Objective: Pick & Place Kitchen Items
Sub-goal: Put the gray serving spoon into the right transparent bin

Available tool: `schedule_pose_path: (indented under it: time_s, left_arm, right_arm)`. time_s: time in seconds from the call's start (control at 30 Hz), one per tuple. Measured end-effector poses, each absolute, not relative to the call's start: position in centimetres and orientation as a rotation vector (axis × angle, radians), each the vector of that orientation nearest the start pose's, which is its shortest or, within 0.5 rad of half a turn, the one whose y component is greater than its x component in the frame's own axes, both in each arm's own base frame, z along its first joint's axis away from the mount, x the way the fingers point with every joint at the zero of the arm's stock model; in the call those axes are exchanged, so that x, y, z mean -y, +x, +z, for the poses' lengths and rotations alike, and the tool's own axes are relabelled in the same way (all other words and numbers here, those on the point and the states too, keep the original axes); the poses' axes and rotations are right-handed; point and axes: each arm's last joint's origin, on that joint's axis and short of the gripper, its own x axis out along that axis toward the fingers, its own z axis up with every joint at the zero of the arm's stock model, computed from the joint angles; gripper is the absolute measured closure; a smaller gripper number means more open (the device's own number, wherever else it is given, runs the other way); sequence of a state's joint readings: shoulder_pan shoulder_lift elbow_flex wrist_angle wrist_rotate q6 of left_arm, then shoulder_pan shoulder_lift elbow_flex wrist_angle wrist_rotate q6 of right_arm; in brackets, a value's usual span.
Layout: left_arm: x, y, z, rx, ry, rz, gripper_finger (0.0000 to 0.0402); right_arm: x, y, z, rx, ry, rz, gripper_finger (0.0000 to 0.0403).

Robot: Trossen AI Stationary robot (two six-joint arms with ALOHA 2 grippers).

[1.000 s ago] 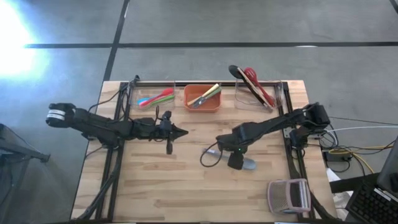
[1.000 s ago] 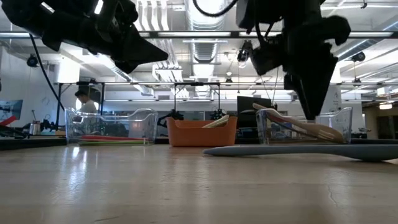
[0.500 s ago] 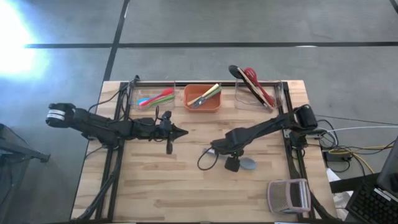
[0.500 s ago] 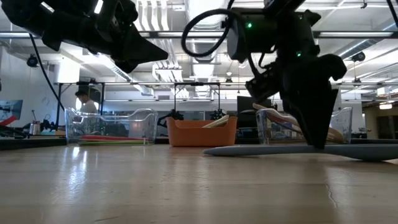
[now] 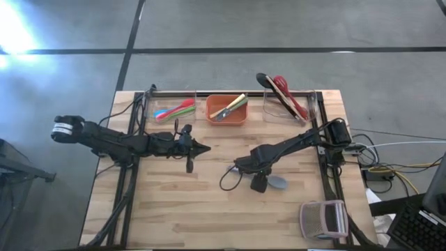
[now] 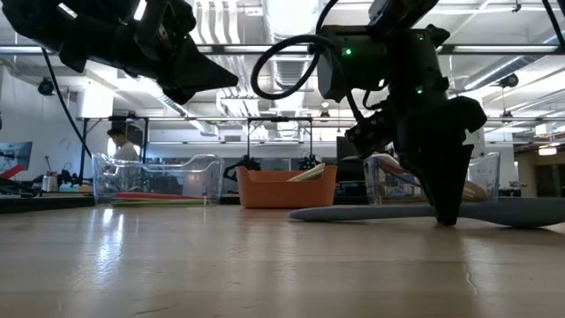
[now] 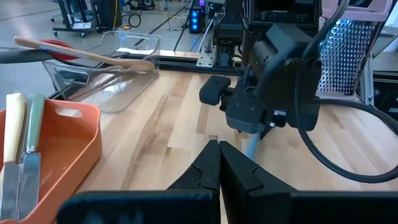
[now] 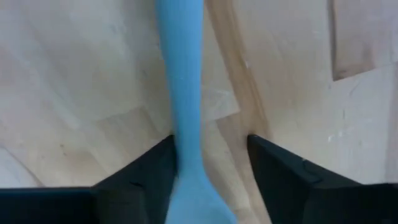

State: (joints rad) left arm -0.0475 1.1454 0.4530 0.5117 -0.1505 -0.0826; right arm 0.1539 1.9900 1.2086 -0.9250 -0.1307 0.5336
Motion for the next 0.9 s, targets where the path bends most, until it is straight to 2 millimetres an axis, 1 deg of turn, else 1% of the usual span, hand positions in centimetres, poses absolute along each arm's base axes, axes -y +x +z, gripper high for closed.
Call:
schedule_pose_path:
  time_s: [0.1,0.27,0.3,0.57,0.7,0.8,0.9]
  left_arm:
    - [0.7,23.3,21.6,-0.175,-0.064,0.11,0.0398]
    - [0.7,23.3,21.6,-0.176,-0.064,0.11,0.0398]
    - [0.7,23.3,21.6,-0.176,-0.064,0.11,0.0398]
    - [0.7,23.3,21.6,-0.182,-0.064,0.11,0.0398]
    - [0.7,23.3,21.6,-0.182,-0.064,0.11,0.0398]
    - [0.7,23.3,21.6,-0.181,-0.064,0.111,0.0398]
    - [0.7,23.3,21.6,-0.182,-0.064,0.111,0.0398]
  right_arm:
    - [-5.4,32.5,12.1,-1.716,0.384,-0.261,0.0251]
    - [-5.4,32.5,12.8,-1.689,0.388,-0.251,0.0358]
    - [-5.4,32.5,12.9,-1.685,0.387,-0.248,0.037]
    - [-5.4,32.5,13.0,-1.68,0.39,-0.247,0.0371]
    - [-5.4,32.4,13.7,-1.674,0.39,-0.244,0.0371]
    - [-5.4,32.5,14.8,-1.642,0.404,-0.228,0.0371]
    - [-5.1,32.4,17.0,-1.588,0.408,-0.222,0.0371]
